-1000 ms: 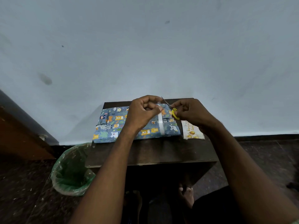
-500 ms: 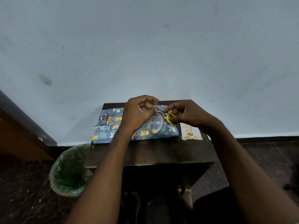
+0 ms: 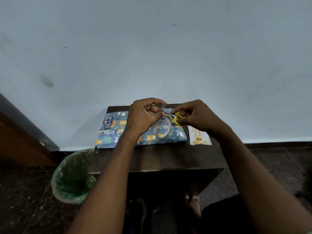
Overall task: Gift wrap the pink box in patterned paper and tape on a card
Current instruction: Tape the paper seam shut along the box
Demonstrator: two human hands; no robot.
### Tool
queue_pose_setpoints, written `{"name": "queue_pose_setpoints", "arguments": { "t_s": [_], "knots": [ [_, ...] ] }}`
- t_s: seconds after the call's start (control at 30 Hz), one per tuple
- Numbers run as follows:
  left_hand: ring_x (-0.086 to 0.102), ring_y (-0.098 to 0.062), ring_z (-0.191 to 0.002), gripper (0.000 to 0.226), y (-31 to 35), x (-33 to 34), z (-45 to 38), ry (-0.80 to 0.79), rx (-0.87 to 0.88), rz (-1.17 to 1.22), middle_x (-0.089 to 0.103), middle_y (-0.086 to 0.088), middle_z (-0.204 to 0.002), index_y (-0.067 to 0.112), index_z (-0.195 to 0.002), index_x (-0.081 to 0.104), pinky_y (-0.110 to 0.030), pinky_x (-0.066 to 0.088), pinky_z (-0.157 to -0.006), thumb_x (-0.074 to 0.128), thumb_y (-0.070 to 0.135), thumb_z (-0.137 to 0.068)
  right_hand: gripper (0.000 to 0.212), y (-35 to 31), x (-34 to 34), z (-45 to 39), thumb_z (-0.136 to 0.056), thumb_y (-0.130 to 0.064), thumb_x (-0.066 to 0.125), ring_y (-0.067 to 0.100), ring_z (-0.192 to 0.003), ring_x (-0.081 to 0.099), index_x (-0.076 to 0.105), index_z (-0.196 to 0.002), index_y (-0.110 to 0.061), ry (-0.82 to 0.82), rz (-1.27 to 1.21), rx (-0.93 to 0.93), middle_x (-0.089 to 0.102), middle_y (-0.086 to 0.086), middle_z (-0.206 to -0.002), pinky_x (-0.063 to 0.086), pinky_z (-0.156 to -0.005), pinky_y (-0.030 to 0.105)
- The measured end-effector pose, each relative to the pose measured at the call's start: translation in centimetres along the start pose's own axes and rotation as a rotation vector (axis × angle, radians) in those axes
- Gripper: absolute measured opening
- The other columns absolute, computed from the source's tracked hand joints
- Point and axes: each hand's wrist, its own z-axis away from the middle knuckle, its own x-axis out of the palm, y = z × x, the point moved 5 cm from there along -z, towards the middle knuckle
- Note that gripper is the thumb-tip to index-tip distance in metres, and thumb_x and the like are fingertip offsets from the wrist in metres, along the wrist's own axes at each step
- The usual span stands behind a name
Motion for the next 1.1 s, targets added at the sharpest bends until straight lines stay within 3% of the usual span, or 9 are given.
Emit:
{"name": "queue_pose_setpoints", "arguments": {
  "t_s": [0.23,0.33,0.47,0.63,0.73,0.83,0.93,1.03,1.1],
  "knots": [
    [0.079,-0.007,-0.085,0.035,-0.2,-0.1,0.0,0.014,-0.028,0.002,0.081,0.004,-0.080,0.021,-0.119,0.080,-0.029,0.063,-0.089,0.086,0.010,-0.086,0.029,0.3,-0.3,-0.5,-0.081,-0.007,0.085,0.016,-0.074,0.074,0.083,-0.101,-0.027,0.072,0.099,-0.039,0.076,0.001,-0.072,0.057,-0.074,0.032],
    [0.079,-0.004,-0.091,0.048,-0.4,-0.2,0.0,0.029,-0.051,0.015,0.082,0.005,-0.080,0.023,-0.130,0.074,-0.026,0.059,-0.093,0.087,0.010,-0.085,0.028,1.2,-0.8,-0.5,-0.079,-0.008,0.084,0.017,-0.074,0.072,0.083,-0.100,-0.027,0.092,0.157,0.026,0.076,0.003,-0.073,0.055,-0.073,0.030],
    [0.077,-0.002,-0.095,0.058,-0.7,-0.2,-0.1,0.037,-0.088,0.056,0.081,0.005,-0.080,0.023,-0.139,0.068,-0.021,0.050,-0.098,0.087,0.012,-0.086,0.029,3.2,-1.0,-0.4,-0.074,-0.011,0.082,0.019,-0.084,0.071,0.083,-0.096,-0.030,0.136,0.389,0.140,0.070,-0.012,-0.077,0.047,-0.068,0.027],
    [0.078,-0.006,-0.096,0.058,-0.4,0.8,0.0,-0.002,-0.079,0.118,0.081,0.002,-0.080,0.021,-0.141,0.066,-0.030,0.054,-0.103,0.087,0.010,-0.087,0.016,4.7,0.6,-0.2,-0.080,-0.014,0.076,0.034,-0.096,0.068,0.075,-0.096,-0.017,0.225,0.618,0.261,0.071,0.008,-0.103,0.042,-0.070,0.031],
    [0.079,-0.009,-0.096,0.058,-0.1,1.6,-0.1,-0.025,-0.063,0.154,0.082,0.000,-0.081,0.019,-0.140,0.066,-0.033,0.058,-0.099,0.086,0.008,-0.087,0.012,4.4,1.8,0.0,-0.085,-0.011,0.071,0.040,-0.102,0.067,0.065,-0.094,-0.006,0.151,0.710,0.237,0.069,0.016,-0.106,0.044,-0.070,0.033],
    [0.079,-0.012,-0.095,0.058,0.2,2.5,-0.3,-0.040,-0.047,0.171,0.082,-0.002,-0.083,0.018,-0.141,0.066,-0.034,0.061,-0.097,0.086,0.007,-0.087,0.011,3.9,2.2,0.3,-0.085,-0.007,0.067,0.042,-0.101,0.067,0.057,-0.083,-0.010,0.110,0.758,0.218,0.068,0.018,-0.100,0.043,-0.069,0.033],
    [0.079,-0.012,-0.094,0.059,0.5,3.2,-0.4,-0.064,-0.037,0.187,0.082,-0.001,-0.083,0.017,-0.142,0.066,-0.029,0.060,-0.094,0.085,0.006,-0.087,0.013,3.0,1.7,-0.1,-0.076,-0.007,0.071,0.031,-0.090,0.069,0.070,-0.087,-0.013,0.213,0.595,0.104,0.064,0.000,-0.083,0.041,-0.066,0.029],
    [0.080,-0.014,-0.094,0.061,0.7,3.6,-0.4,-0.095,-0.044,0.232,0.082,-0.003,-0.086,0.016,-0.143,0.064,-0.030,0.060,-0.096,0.085,0.004,-0.087,0.046,1.4,1.8,-0.3,-0.073,-0.009,0.081,0.007,-0.090,0.071,0.079,-0.115,-0.025,0.153,0.179,-0.083,0.077,-0.011,-0.096,0.054,-0.074,0.024],
    [0.080,-0.019,-0.096,0.063,0.6,3.7,-0.4,-0.100,-0.057,0.250,0.082,-0.005,-0.087,0.017,-0.144,0.063,-0.036,0.060,-0.100,0.085,0.004,-0.087,0.030,0.7,2.0,0.0,-0.082,-0.003,0.076,-0.004,-0.073,0.069,0.083,-0.106,-0.018,0.114,0.053,-0.087,0.078,-0.009,-0.083,0.048,-0.063,0.013]
  ]
}}
